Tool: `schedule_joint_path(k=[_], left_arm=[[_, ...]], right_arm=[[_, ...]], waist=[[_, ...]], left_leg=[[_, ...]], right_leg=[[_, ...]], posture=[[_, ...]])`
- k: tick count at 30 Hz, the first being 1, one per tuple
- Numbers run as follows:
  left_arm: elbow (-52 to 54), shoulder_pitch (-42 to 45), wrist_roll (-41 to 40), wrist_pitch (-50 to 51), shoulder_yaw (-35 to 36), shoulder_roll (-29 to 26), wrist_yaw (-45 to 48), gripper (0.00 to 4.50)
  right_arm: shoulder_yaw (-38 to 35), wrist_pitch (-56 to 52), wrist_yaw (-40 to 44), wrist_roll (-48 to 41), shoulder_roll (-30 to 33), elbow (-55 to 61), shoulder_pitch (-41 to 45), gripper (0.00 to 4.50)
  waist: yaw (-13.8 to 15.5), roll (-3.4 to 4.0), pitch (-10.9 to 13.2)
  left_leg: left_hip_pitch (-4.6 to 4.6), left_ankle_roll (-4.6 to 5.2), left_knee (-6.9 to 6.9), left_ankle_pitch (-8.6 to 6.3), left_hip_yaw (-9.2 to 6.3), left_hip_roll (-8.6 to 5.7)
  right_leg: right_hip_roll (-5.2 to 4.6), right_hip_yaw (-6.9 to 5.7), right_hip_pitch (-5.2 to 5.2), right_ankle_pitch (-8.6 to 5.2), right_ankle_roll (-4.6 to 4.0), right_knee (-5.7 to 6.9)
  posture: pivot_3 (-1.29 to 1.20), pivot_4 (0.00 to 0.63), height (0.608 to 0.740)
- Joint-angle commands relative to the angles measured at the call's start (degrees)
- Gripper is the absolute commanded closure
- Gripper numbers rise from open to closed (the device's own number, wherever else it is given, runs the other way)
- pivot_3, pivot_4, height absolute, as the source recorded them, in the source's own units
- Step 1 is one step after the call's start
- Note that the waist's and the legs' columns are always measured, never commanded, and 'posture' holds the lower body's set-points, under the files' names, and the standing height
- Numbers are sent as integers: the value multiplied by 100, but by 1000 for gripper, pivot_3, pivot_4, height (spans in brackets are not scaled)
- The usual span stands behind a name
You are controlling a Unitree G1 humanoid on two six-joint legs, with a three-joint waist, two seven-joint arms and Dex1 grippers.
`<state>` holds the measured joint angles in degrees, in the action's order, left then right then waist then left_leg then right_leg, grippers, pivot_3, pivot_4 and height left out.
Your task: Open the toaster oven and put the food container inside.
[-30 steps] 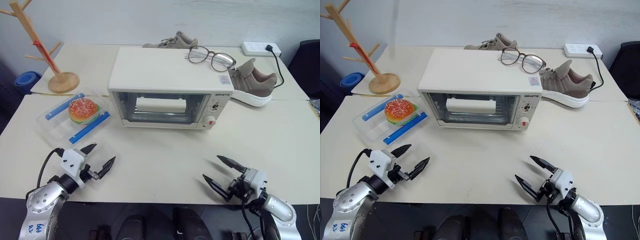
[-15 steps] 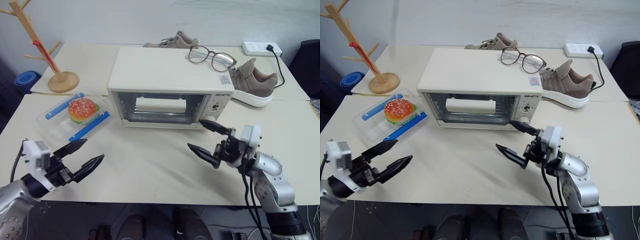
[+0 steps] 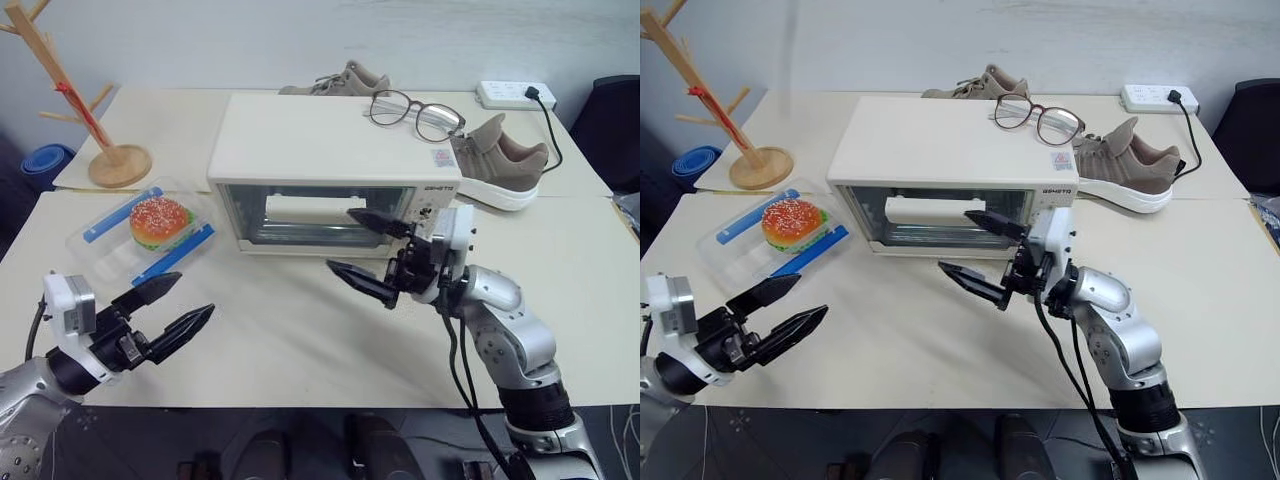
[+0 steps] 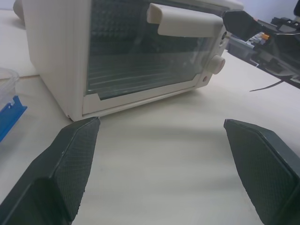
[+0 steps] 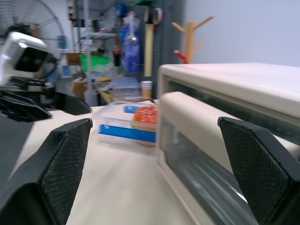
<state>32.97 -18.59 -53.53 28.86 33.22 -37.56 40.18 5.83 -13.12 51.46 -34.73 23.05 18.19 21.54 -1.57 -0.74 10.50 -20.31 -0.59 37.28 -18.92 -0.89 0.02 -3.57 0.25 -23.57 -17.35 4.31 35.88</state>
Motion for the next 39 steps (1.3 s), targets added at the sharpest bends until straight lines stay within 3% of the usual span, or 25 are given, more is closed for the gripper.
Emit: schedule_joint_path(k=[1,9,21,29,35,39], left_arm=[[-22,40,27,-47,59,-43,37,0],[-71,108,-185,72,109,-68,49,0],[-67,193,67,-58,54,-4,85,0],[-51,259,-236,-50,368,58,-65,0],[-376,688,-488,209,678,-276,-355,0],[-918,1424,-165,110,440,-440,-494,1179]], right_arm=[[-150,-84,10,-154,47,295,33,19],[-592,-233,-57,-223,352,300,-415,19],[-371,-105,-283,85,-89,-91,70,19],[-270,113,891,15,258,22,-162,19],[-117,710,1589,391,589,-191,-423,19],[-64,861,1644,515,553,-237,-493,0]], waist=[[7,0,0],[8,0,0],[-8,0,0],[-6,1,1],[-1,0,2],[4,1,2]], left_leg=[[-1,0,1,0,0,-1],[-2,1,0,-1,0,-2],[-1,-1,-5,1,3,0],[-5,-1,-11,0,2,1],[-6,0,-7,0,2,0],[-1,-4,-6,3,1,0]], right_leg=[[-1,0,0,0,0,-2],[-3,0,1,0,0,-3],[0,3,-3,0,-1,-2],[0,2,-9,0,-1,-6],[1,0,-7,0,-1,-5],[3,-1,-6,0,-1,2]], posture=[[0,150,740],[0,150,740],[0,150,740],[0,150,740],[0,150,740],[0,150,740]])
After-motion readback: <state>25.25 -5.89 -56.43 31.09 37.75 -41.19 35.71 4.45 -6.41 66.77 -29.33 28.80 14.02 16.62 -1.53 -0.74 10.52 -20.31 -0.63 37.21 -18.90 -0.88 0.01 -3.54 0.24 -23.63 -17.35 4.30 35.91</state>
